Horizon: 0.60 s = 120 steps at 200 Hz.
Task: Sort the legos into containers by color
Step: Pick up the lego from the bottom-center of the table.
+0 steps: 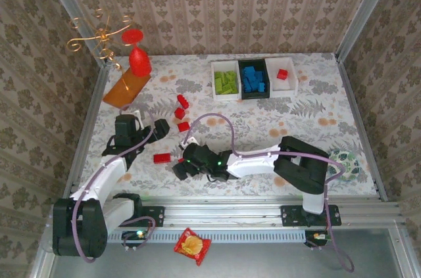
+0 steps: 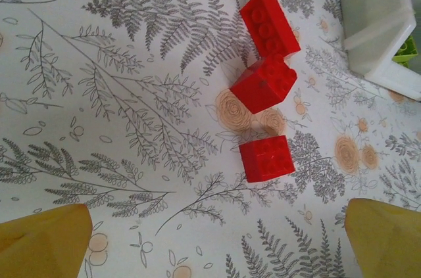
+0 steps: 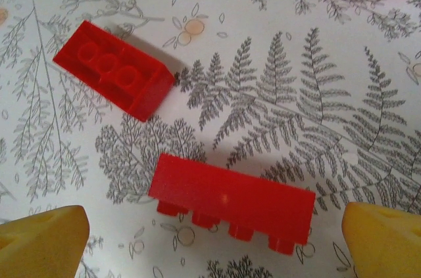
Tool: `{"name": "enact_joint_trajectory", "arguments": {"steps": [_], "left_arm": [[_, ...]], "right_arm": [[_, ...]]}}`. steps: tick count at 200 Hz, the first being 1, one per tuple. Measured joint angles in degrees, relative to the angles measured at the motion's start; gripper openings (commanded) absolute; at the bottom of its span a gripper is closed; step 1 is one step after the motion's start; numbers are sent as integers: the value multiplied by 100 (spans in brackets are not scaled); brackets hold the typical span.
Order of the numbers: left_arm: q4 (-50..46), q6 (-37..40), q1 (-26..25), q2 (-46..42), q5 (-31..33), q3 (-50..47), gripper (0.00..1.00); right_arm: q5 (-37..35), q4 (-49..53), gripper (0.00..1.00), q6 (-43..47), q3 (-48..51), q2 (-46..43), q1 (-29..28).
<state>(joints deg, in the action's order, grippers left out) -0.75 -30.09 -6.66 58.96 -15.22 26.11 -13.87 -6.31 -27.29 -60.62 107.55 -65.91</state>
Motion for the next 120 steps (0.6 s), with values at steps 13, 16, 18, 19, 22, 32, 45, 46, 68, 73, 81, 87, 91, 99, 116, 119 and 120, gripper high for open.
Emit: {"name": "enact_joint_trajectory", "arguments": {"steps": [13, 16, 18, 19, 22, 32, 45, 46, 68, 73, 81, 87, 91, 99, 116, 119, 120], "left_arm": [[37, 0, 0, -20, -22, 0, 100], [44, 0, 0, -22, -24, 0, 100], [52, 0, 0, -26, -28, 0, 100], [57, 0, 0, -28, -35, 0, 100], [66, -2, 0, -31, -44, 0, 100], [92, -11, 0, -35, -68, 0, 100], [116, -17, 0, -42, -109, 0, 100], [116, -17, 0, -42, -109, 0, 100], [129, -17, 0, -48, -151, 0, 100], [129, -17, 0, -48, -153, 0, 100], [138, -17, 0, -48, -155, 0, 100], [146, -17, 0, -48, -157, 0, 100], [151, -20, 0, -48, -162, 0, 100], [162, -20, 0, -48, -170, 0, 100], [166, -20, 0, -48, -177, 0, 100], [166, -20, 0, -48, -177, 0, 100], [166, -20, 0, -48, -179, 0, 100]], "right_arm": [[-155, 173, 99, -57, -179, 94, -4], [-190, 201, 99, -70, -219, 116, -4], [-214, 232, 99, -87, -249, 136, -4], [-232, 247, 99, -101, -271, 146, -2], [-258, 278, 98, -116, -313, 175, -2], [-339, 400, 98, -166, -466, 284, -2], [-404, 514, 97, -240, -634, 444, 2], [-404, 518, 97, -245, -640, 450, 2], [-455, 686, 95, -345, -765, 647, 2], [-479, 739, 95, -378, -789, 684, 2], [-514, 824, 94, -428, -835, 743, 0], [-538, 876, 92, -457, -863, 778, 2], [-560, 911, 91, -463, -881, 804, 2], [-595, 949, 88, -476, -901, 815, 2], [-640, 979, 80, -551, -911, 815, 2], [-649, 986, 79, -557, -911, 815, 2], [-651, 988, 78, -568, -911, 815, 2]]}}
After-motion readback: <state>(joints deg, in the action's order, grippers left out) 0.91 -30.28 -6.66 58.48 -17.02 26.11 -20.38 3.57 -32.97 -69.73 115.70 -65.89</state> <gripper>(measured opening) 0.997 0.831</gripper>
